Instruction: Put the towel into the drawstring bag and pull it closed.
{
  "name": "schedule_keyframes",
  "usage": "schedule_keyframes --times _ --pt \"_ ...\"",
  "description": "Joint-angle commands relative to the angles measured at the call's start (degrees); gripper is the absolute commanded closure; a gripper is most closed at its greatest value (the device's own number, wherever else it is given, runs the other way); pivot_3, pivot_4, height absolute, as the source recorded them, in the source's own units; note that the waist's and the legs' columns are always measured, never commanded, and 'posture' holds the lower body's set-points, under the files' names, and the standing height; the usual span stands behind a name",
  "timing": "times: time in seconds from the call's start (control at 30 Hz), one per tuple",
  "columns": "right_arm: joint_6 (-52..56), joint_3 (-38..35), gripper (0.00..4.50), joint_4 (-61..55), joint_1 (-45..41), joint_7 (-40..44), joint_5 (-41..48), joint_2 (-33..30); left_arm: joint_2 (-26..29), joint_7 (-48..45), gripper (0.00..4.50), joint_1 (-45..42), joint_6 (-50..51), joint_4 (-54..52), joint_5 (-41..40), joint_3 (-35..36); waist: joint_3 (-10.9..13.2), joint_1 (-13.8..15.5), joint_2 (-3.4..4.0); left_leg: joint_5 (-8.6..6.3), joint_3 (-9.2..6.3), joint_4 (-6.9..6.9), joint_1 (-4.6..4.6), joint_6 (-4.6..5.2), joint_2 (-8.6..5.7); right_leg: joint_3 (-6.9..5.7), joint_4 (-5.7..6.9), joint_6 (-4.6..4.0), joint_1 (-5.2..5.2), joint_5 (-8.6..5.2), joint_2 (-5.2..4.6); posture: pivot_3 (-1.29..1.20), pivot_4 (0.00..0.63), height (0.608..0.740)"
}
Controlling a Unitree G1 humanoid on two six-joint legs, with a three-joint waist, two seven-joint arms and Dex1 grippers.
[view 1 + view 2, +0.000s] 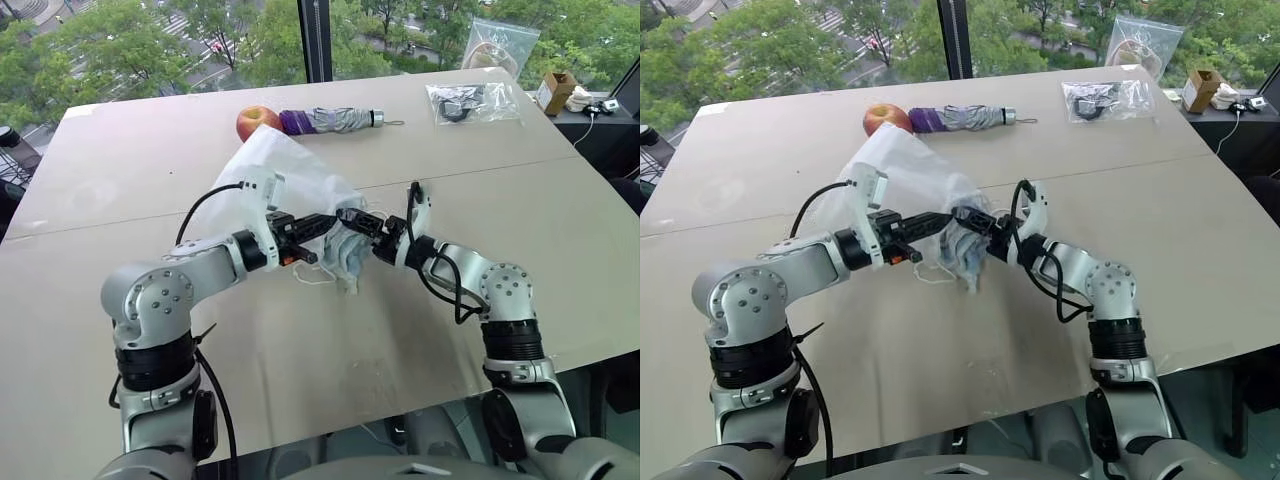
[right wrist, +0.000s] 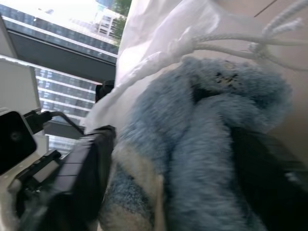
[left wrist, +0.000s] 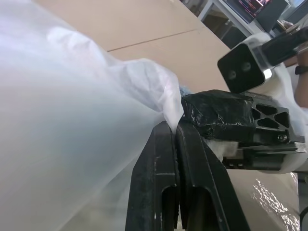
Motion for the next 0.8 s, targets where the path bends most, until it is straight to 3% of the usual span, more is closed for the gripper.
schedule_keyframes --times 0.03,0.07,0.27,0.53,0.67,0.8 --pt "1.43 0.33 2.27 -2.72 -0.41 1.82 0.41 0.93 0.1 -1.15 4.5 -0.15 -2.0 -0.86 -1.09 -0.47 0.0 0.0 0.0 0.0 0.01 0.0 0.0 0.0 0.0 0.01 0.0 0.0 0.0 0.0 0.0 0.0 0.15 0.74" --pt "1.49 0.32 2.73 -2.82 -0.3 1.93 0.42 1.16 0.12 -1.29 4.5 0.02 -1.93 -0.98 -1.29 -0.56 0.0 0.02 0.0 0.0 0.03 0.01 0.0 0.0 0.0 0.02 0.0 0.01 0.0 0.0 0.0 0.0 0.15 0.74" --pt "-1.0 0.63 4.43 -0.54 -0.94 1.71 -4.19 5.22 -0.4 -2.26 4.5 -0.21 -1.09 -1.57 -4.47 0.36 0.0 0.03 0.0 0.0 0.0 0.02 0.0 0.0 0.0 0.0 0.01 0.02 0.0 0.01 0.0 0.0 0.15 0.74" --pt "-5.86 -4.66 4.43 4.49 -4.9 -1.59 -3.5 14.89 0.51 -2.66 4.5 0.63 -0.03 -3.04 -9.59 -0.34 0.0 0.04 0.01 0.0 0.0 0.03 0.0 0.0 0.01 0.01 0.02 0.02 -0.01 0.03 0.0 0.0 0.15 0.74" --pt "-14.58 -11.63 4.43 9.09 -9.78 -11.54 7.38 22.18 -0.03 -1.58 4.5 1.44 0.21 -4.14 -11.91 -1.1 0.0 0.28 0.01 0.0 -0.01 0.05 -0.03 0.0 -0.04 0.01 0.0 0.01 0.0 0.03 -0.06 0.0 0.15 0.74" --pt "-23.96 -15.13 4.43 12.33 -13.09 -19.89 15.49 24.81 0.11 -0.48 4.5 1.43 -0.46 -3.68 -13.03 -1.16 0.01 -0.01 0.02 0.0 0.04 0.07 -0.02 0.0 -0.05 0.06 0.0 0.01 0.0 0.03 -0.07 0.0 0.15 0.74"
